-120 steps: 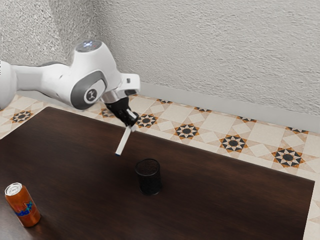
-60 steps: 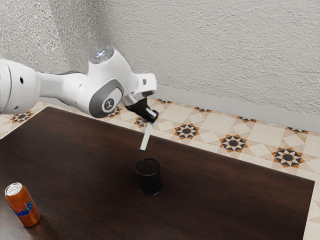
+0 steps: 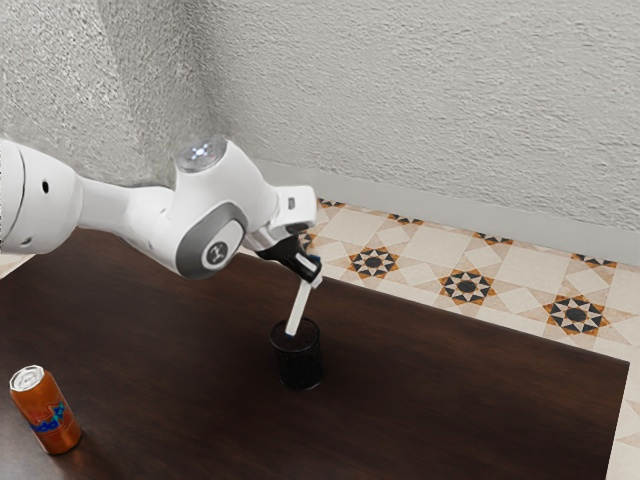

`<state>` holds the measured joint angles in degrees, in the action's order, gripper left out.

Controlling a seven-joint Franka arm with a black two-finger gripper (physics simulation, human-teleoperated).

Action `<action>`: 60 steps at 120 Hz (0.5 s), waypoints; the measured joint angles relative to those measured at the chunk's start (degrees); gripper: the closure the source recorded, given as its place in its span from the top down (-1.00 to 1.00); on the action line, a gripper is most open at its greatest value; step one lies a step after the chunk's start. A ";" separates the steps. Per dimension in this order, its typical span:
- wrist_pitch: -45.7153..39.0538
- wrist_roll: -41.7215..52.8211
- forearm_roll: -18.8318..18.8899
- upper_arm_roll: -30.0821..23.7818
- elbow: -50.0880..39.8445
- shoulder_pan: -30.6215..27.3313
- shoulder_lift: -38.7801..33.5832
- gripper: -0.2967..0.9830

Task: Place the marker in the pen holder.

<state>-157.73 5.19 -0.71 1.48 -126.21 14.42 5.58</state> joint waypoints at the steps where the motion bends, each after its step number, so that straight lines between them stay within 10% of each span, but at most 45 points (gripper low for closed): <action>1: -0.16 0.03 -0.01 -0.02 -0.12 0.03 0.05 -0.69; 33: -3.48 0.82 -0.49 -0.35 -6.31 0.68 0.10 -0.66; 60: 7.53 1.96 -0.67 -1.82 6.14 0.95 -3.24 0.07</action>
<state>-150.19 7.15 -1.38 -0.34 -120.07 15.38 2.34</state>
